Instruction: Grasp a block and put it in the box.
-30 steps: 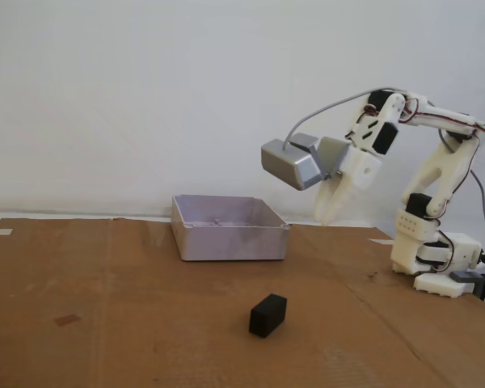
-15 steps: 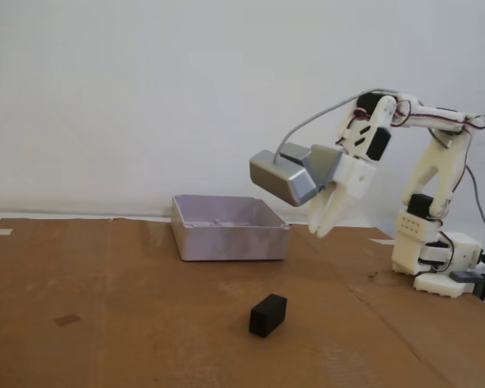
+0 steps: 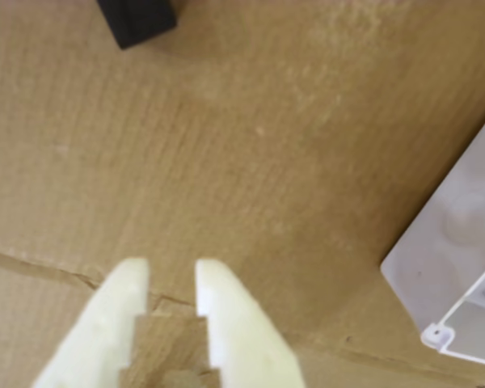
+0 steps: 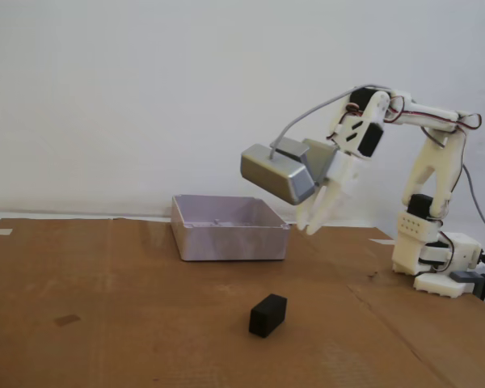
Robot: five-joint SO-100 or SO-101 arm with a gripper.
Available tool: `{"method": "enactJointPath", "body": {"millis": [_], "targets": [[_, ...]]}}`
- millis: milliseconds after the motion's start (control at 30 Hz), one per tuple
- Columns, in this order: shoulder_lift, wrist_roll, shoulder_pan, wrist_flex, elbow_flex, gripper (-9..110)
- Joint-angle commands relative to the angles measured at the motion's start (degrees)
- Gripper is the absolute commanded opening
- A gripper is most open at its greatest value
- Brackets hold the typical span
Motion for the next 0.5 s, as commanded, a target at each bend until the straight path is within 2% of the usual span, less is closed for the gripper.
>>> {"method": "enactJointPath", "body": {"millis": [0,300,467], "targets": [[0.35,-0.7,-0.18,-1.32,-8.35,6],[-2.9,-4.83,-0.35,-13.36,-9.93,6],[-4.22,-4.83,-0.35,-14.94,-9.93,6]]}}
